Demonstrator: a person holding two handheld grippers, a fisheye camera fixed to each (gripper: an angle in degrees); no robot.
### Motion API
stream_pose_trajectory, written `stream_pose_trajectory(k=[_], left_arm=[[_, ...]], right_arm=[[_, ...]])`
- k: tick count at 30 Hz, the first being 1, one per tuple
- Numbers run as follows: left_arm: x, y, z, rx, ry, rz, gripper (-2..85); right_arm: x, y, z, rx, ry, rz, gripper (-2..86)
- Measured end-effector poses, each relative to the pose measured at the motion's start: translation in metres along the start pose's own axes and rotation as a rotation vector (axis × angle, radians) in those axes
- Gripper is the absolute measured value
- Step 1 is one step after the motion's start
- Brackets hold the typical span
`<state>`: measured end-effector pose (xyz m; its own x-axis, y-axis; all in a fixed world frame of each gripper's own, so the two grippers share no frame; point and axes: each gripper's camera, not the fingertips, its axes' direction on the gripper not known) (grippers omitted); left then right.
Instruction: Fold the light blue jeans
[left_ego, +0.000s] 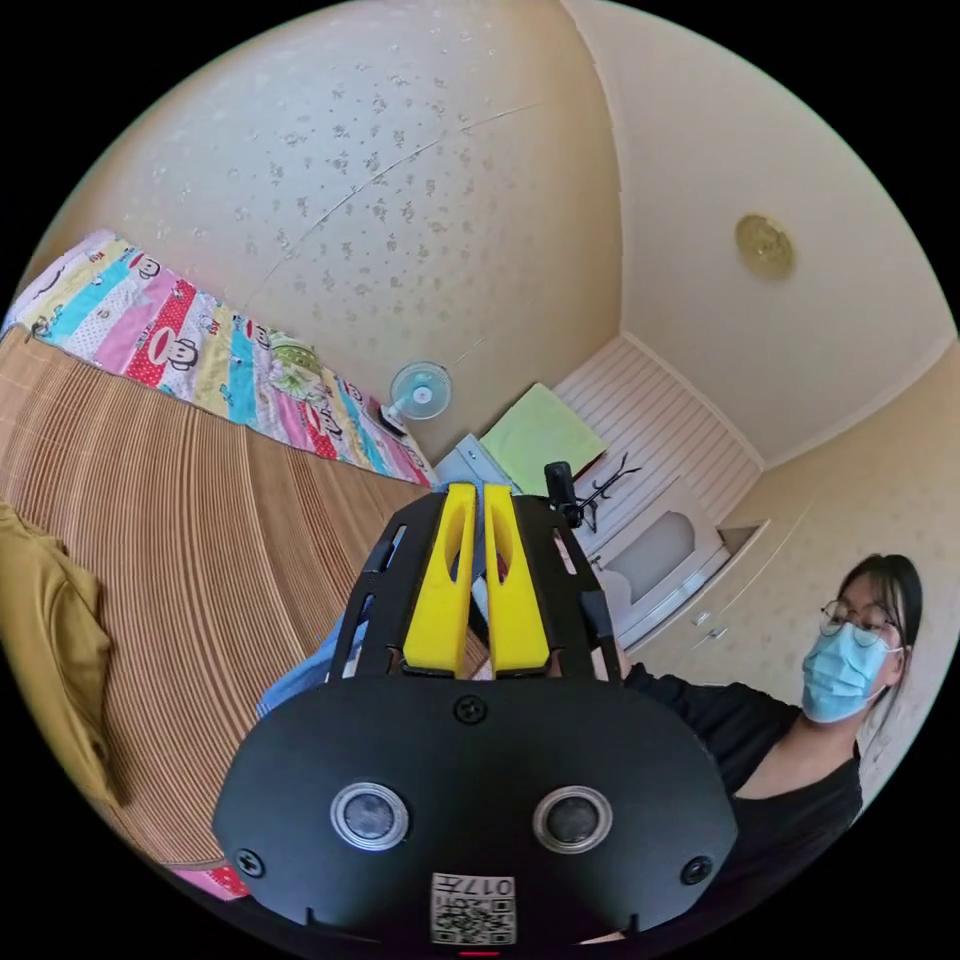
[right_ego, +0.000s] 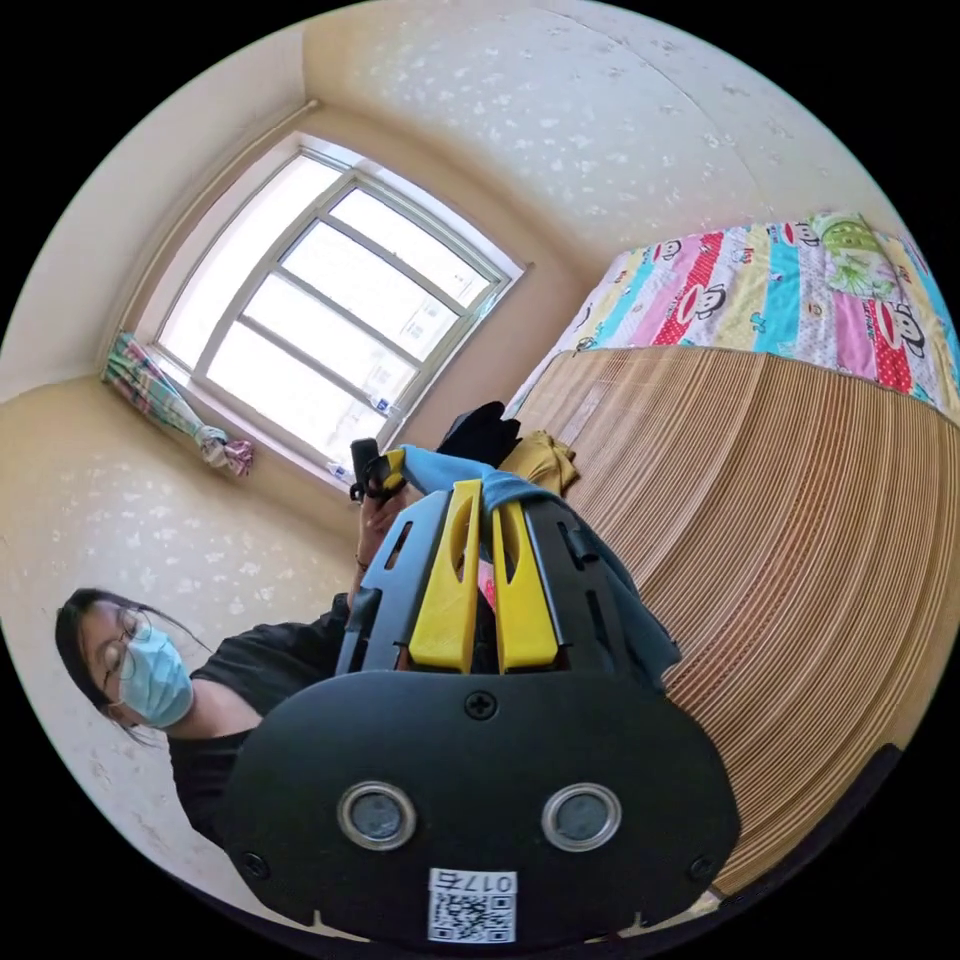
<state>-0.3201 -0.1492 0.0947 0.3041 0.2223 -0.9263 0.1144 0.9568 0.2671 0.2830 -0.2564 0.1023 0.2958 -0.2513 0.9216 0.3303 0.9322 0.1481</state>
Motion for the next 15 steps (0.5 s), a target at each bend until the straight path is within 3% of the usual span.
stream_pose_trajectory(k=[4,9,12,15], left_arm=[[0.011,-0.030,0.012,-0.003,0.021,-0.011,-0.9],[0.074,-0.059,0.007,0.017,0.027,0.123,-0.8],[0.077,-0.111,0.043,-0.031,-0.213,0.146,-0.4],[0.000,-0.171,0.099,-0.126,-0.386,-0.033,2.3]], right_arm=[[-0.014,-0.015,-0.003,0.011,-0.022,0.023,0.5],[-0.078,-0.028,-0.022,0.059,-0.035,-0.037,0.9],[-0.063,-0.077,-0.015,0.098,0.196,0.065,1.6],[0.001,-0.118,0.002,0.126,0.361,0.236,3.4]])
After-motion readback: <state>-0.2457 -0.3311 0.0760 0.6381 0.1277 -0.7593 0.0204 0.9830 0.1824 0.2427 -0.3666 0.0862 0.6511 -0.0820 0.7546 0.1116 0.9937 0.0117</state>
